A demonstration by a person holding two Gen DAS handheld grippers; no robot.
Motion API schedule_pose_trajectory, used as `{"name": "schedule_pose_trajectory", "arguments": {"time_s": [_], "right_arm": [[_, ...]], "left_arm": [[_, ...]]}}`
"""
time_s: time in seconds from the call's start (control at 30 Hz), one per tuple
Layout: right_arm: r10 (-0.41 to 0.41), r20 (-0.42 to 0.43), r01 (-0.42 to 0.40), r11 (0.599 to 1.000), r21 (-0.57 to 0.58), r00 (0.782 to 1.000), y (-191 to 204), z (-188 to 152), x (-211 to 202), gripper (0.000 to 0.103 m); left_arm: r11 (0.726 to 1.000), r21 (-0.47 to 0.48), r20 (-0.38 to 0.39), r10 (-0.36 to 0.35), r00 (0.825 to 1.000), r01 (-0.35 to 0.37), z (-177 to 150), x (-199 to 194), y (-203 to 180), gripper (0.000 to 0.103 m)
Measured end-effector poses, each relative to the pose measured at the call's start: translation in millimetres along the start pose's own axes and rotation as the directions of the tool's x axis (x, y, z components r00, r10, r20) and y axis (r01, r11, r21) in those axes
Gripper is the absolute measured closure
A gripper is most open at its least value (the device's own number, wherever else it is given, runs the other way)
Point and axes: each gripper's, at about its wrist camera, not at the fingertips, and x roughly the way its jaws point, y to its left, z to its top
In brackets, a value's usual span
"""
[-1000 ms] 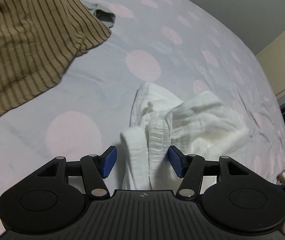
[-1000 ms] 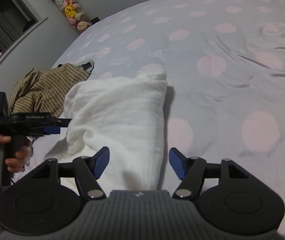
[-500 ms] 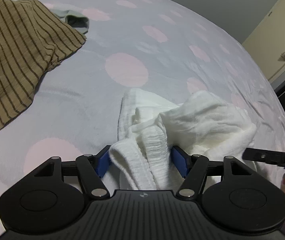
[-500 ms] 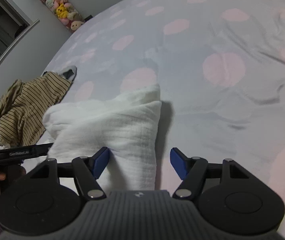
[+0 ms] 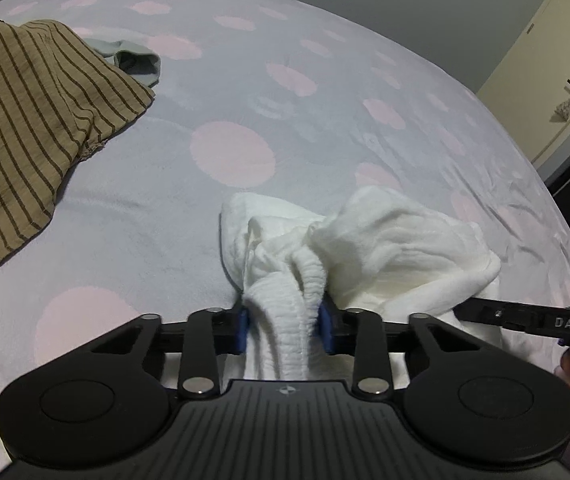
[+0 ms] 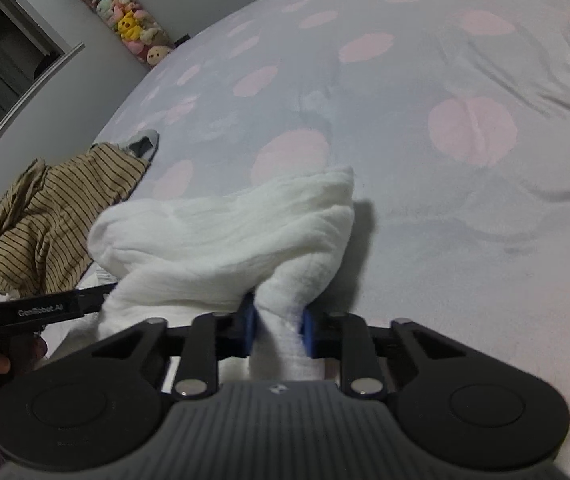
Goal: Fold clothes
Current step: 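Grasp the trouser waistband with the left gripper beside the right gripper, then carry the held trousers with both grippers toward the red blanket stack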
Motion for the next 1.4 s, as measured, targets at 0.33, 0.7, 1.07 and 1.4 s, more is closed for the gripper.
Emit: {"name": "schedule_pose_trajectory", "arguments": {"time_s": [0.33,0.7,1.07,1.4], "right_arm": [[-0.002,0.197,0.018,0.997,-0.078,0.98,33.5,-9.5,-88.1,0.083],[-0.074,0.474,0.121,0.99,-0.07,0.878,21.6,-36.1,-246.3,0.083],[-0.26,0.673,0.29,0.954,0.071,0.692,-53.1,-83.6,-446.8,0.083],[-0.461,0.655,0.502,0.853,0.142,0.599,-114.7,-125.7,-589.2,0.083]], "left_arm": [[0.999,0.043,0.19,-0.035,0.981,0.027,0.8,-68.8,-46.4,0.079],[0.951,0.283,0.318,-0.217,0.923,0.126,20.9,-134.3,-183.9,0.08],[0.8,0.498,0.224,-0.491,0.842,0.334,5.3,-153.9,-386.8,0.08],[0.658,0.526,0.002,-0.634,0.773,0.539,-45.2,-132.8,-524.0,0.08]]}}
